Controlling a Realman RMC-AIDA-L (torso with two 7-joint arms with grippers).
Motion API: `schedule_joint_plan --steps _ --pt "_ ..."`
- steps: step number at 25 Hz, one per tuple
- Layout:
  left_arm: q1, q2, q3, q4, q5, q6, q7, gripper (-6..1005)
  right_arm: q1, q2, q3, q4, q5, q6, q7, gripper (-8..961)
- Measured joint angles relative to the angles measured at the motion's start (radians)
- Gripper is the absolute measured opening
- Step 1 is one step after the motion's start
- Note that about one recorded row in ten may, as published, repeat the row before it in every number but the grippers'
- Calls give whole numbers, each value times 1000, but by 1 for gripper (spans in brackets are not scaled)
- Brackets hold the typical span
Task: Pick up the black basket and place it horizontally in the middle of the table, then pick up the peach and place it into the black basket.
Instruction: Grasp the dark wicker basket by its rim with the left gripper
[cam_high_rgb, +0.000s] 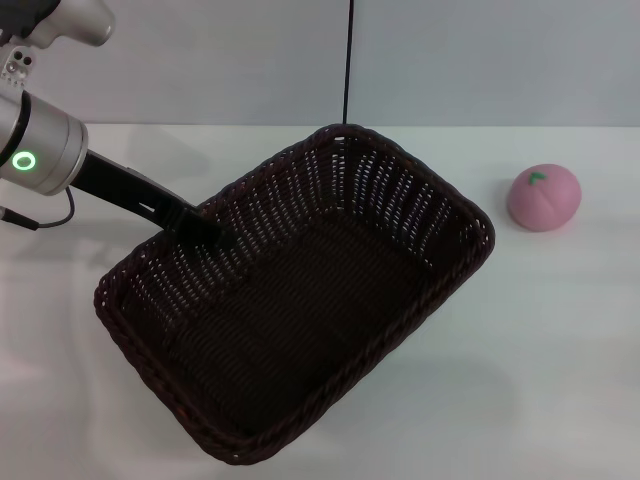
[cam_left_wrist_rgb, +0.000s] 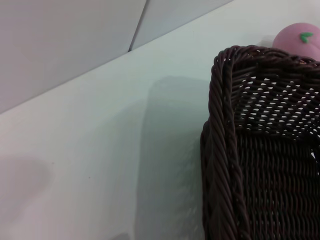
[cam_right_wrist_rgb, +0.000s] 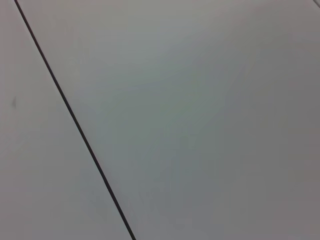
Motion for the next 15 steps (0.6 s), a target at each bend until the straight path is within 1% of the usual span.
schedule_joint_plan --steps 4,11,15 --pt "2 0 -4 8 0 -1 3 702 0 0 0 0 0 0 0 675" --pt "3 -2 0 9 0 -6 15 491 -2 0 11 2 0 0 0 676" --pt "2 -2 1 8 0 -8 16 297 -4 0 12 3 0 0 0 676"
